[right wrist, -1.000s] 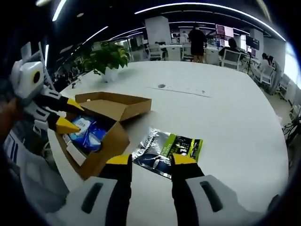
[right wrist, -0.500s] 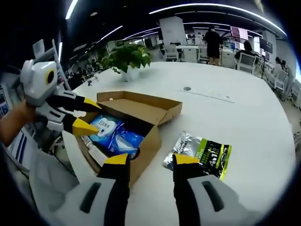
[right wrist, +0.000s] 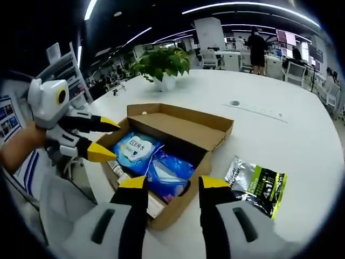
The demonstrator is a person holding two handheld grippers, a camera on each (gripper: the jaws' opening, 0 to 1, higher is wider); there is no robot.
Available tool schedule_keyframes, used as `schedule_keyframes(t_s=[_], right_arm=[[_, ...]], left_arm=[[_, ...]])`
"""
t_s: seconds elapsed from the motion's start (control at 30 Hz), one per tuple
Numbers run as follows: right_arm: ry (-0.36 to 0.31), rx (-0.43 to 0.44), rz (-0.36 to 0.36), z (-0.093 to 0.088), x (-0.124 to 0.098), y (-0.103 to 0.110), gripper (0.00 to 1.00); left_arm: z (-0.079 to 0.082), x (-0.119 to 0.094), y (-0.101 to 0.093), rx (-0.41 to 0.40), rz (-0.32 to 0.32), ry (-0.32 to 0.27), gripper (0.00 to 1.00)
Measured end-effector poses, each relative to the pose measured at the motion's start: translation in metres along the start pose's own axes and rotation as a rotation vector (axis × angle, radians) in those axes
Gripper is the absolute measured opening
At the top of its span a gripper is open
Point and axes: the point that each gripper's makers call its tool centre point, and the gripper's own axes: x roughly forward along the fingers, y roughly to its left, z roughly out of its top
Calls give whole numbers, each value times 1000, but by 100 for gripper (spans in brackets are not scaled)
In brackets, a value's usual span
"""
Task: Operate the shoe box by opening the lid, removing the specified soft item, and placing it in the target area until the item is outside and the box remains undamaged.
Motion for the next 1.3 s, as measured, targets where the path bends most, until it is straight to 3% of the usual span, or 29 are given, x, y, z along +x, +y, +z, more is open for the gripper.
schedule_keyframes(t_s=[0.3,0.8,1.3], right_arm=[[26,-34,51,2,25,18,32],[91,-84,131,0,76,42,29],[133,-96,161,0,122,42,23]], left_arm=[[-24,-9,22,-28,30,18,50],[-39,-26,49,-88,65,-10,55],[-64,-35,68,-152,99,4,61]])
